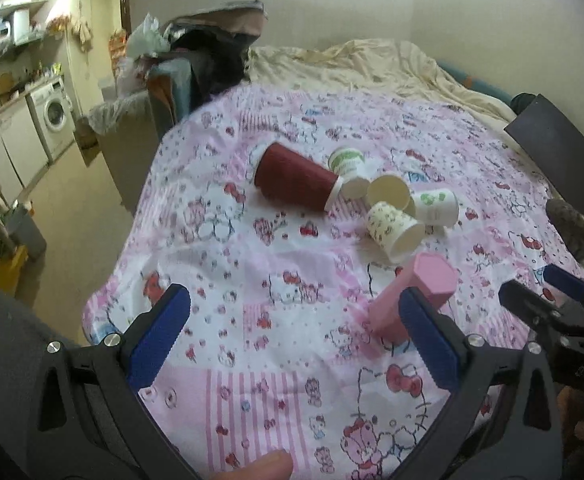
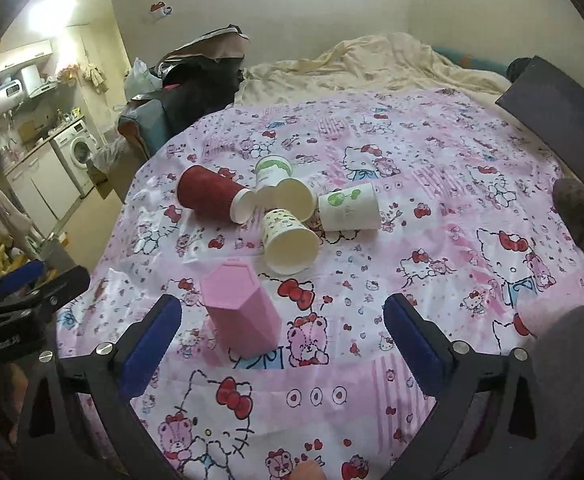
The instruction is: Flip cup upside down
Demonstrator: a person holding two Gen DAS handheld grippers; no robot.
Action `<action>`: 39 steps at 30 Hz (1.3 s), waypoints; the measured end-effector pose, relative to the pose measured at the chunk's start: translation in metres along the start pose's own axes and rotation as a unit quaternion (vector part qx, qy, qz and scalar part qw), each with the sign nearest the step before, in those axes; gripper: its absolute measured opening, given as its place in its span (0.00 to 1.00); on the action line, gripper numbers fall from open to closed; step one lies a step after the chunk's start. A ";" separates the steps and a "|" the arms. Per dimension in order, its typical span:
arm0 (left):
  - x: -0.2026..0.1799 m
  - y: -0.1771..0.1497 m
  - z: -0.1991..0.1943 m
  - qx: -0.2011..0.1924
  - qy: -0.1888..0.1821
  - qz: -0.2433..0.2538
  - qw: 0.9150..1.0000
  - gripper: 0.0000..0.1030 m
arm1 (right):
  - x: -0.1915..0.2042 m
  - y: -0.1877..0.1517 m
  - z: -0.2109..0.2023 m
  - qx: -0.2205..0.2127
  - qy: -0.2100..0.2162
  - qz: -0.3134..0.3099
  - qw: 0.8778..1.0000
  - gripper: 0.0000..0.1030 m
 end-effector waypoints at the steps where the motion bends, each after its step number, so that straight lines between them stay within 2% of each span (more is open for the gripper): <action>1: 0.000 -0.002 0.001 0.003 -0.004 -0.003 1.000 1.00 | 0.002 0.000 0.000 -0.002 0.000 -0.004 1.000 1.00; 4: -0.002 -0.002 -0.001 -0.006 0.012 0.007 1.000 1.00 | 0.004 0.000 -0.001 -0.008 0.000 -0.011 1.000 1.00; 13: -0.003 -0.002 -0.006 -0.015 0.018 0.009 1.000 1.00 | 0.006 -0.001 -0.001 -0.019 -0.008 -0.019 1.000 1.00; 39: -0.002 -0.002 -0.004 -0.011 0.012 0.005 1.000 1.00 | 0.011 -0.001 0.000 -0.019 -0.005 -0.024 1.000 1.00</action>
Point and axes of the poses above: each gripper's, at about its wrist camera, not at the fingertips, and z roughly the way its jaws point, x to its left, y to its top, the point moved 4 cm from there along z, roughly the way its jaws point, and after that the axes turned 5 degrees about z, right-handed, at the moved point
